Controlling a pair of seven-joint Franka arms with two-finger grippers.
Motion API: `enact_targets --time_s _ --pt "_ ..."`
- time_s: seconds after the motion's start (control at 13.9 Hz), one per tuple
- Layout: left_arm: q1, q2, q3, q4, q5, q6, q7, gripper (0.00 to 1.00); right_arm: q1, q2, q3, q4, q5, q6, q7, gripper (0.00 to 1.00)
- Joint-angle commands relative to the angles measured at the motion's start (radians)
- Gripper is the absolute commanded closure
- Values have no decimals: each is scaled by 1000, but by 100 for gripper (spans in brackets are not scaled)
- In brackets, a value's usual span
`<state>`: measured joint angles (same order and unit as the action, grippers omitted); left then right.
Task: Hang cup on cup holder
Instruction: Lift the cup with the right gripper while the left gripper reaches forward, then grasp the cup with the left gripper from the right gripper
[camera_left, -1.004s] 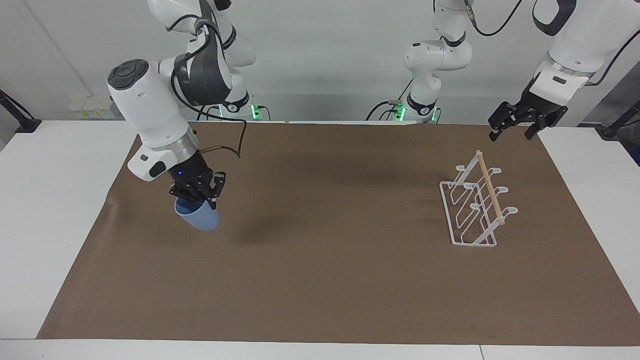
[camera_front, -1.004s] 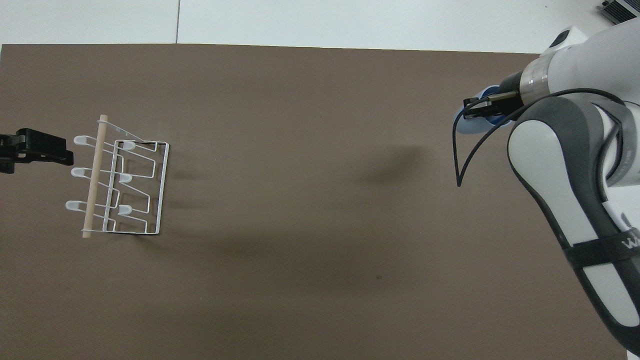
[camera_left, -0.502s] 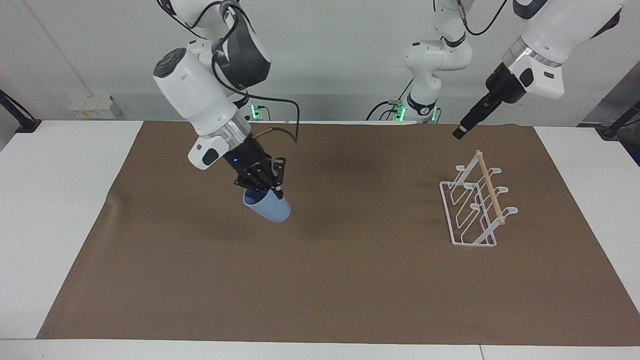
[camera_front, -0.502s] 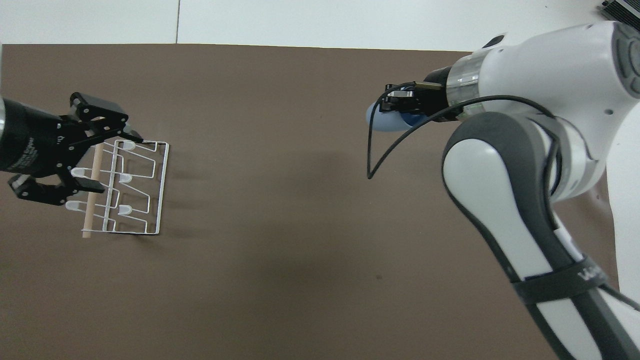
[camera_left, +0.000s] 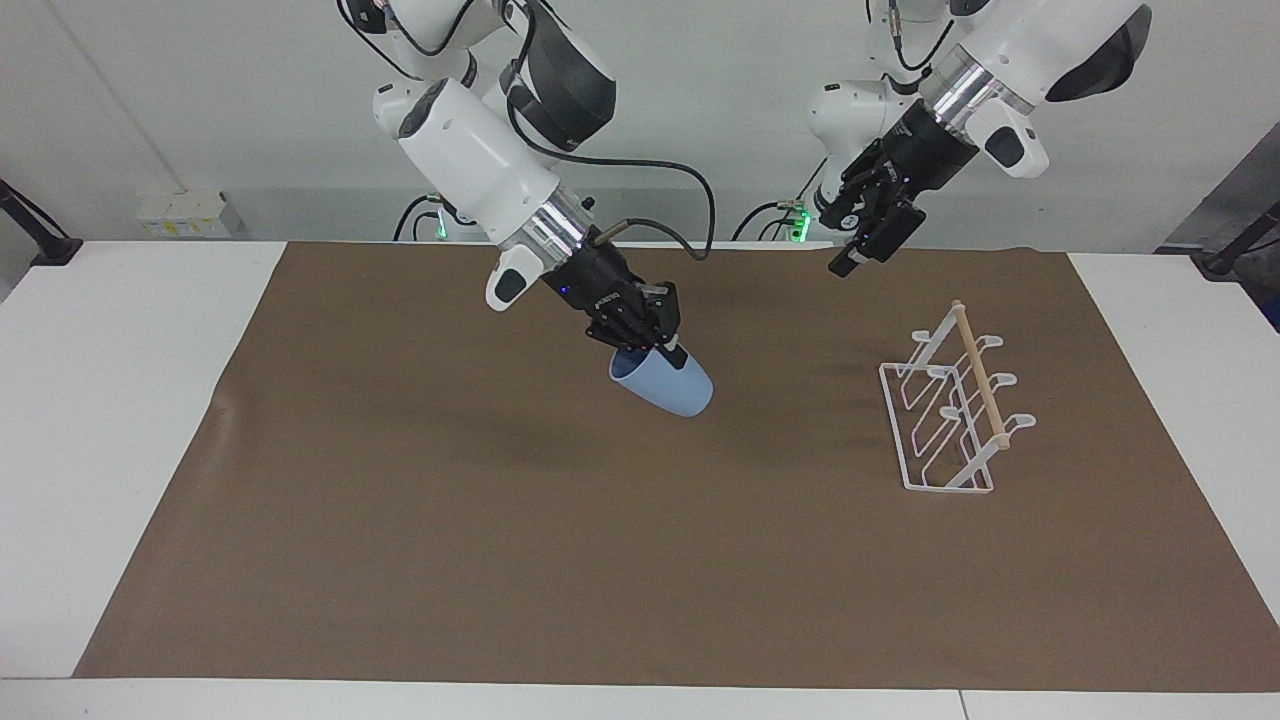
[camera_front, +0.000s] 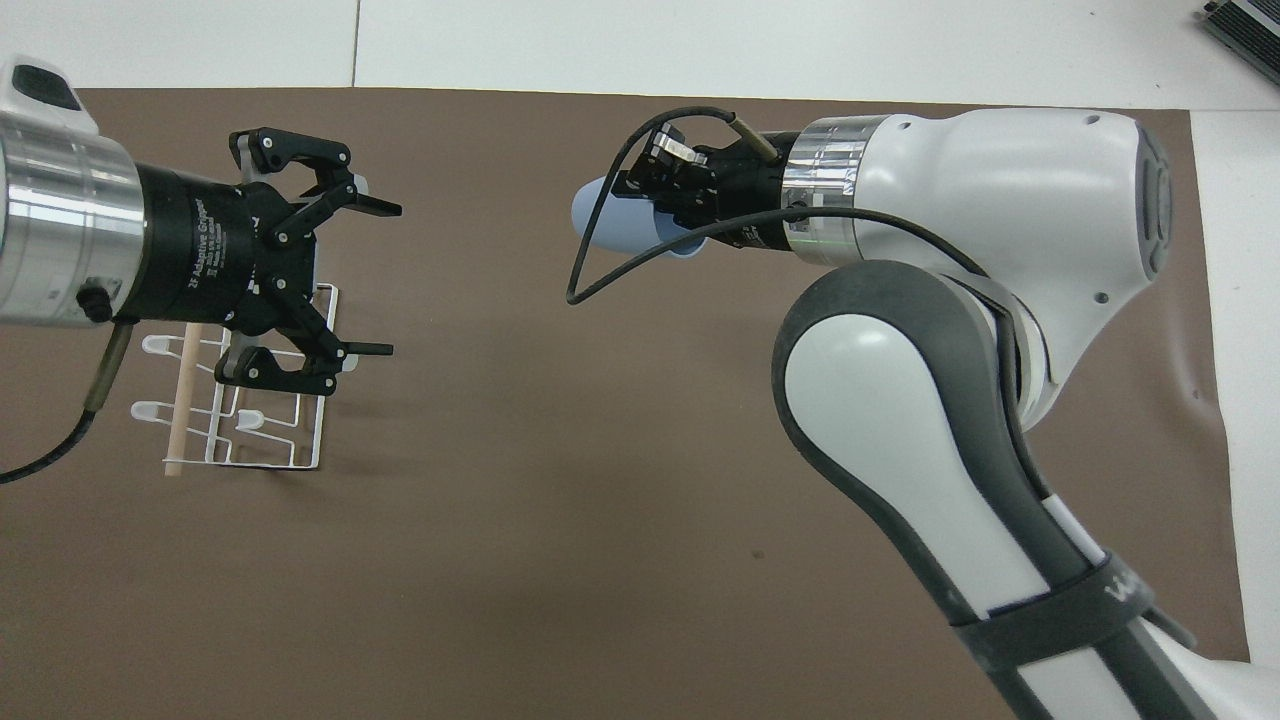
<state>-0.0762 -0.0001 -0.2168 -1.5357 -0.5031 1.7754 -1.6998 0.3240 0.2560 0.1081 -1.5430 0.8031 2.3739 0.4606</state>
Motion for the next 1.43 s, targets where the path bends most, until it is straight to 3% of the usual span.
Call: enact_targets --time_s 0.0,0.43,1.36 --pt "-31 80 5 32 -34 50 -124 0 44 6 -1 15 135 83 41 100" --pt "-59 239 -6 187 -26 97 -153 0 110 6 -1 15 166 108 64 100" --pt "-65 195 -10 49 -25 69 -158 0 115 6 22 15 202 100 105 100"
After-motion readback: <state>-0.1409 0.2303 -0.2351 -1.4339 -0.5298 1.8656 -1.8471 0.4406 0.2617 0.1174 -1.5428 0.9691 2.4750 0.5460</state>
